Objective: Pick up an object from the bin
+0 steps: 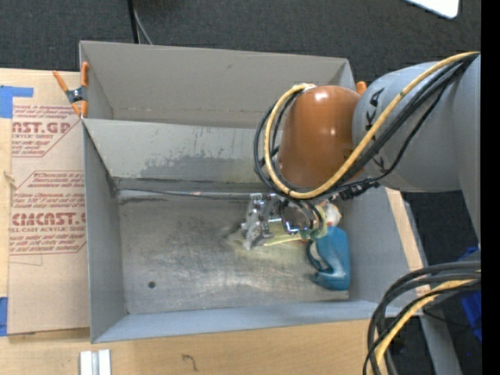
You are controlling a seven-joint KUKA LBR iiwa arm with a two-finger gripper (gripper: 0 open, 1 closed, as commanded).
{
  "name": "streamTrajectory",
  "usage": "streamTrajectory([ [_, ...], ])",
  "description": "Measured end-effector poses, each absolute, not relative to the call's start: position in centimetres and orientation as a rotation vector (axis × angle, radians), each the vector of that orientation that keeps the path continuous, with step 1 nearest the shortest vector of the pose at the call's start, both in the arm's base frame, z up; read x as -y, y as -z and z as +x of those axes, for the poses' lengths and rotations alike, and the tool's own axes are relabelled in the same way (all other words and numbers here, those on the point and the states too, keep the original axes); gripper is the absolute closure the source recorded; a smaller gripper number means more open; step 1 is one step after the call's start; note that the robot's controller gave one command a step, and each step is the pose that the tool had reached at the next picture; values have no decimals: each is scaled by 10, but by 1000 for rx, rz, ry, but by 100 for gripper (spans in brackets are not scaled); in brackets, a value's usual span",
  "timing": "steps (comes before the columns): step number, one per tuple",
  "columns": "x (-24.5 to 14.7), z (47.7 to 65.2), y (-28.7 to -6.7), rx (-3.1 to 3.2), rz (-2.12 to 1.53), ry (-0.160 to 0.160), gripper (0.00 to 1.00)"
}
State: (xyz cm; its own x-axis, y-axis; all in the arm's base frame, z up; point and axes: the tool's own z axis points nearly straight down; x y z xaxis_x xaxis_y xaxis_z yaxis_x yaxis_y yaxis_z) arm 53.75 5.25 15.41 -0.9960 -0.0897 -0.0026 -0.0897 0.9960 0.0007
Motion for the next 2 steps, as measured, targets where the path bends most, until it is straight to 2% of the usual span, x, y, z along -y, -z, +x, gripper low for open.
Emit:
streamTrajectory([
  [1, -52, 529, -187, -3150, -72, -1, 100],
  [2, -58, 536, -243, -3141, -95, 0, 100],
])
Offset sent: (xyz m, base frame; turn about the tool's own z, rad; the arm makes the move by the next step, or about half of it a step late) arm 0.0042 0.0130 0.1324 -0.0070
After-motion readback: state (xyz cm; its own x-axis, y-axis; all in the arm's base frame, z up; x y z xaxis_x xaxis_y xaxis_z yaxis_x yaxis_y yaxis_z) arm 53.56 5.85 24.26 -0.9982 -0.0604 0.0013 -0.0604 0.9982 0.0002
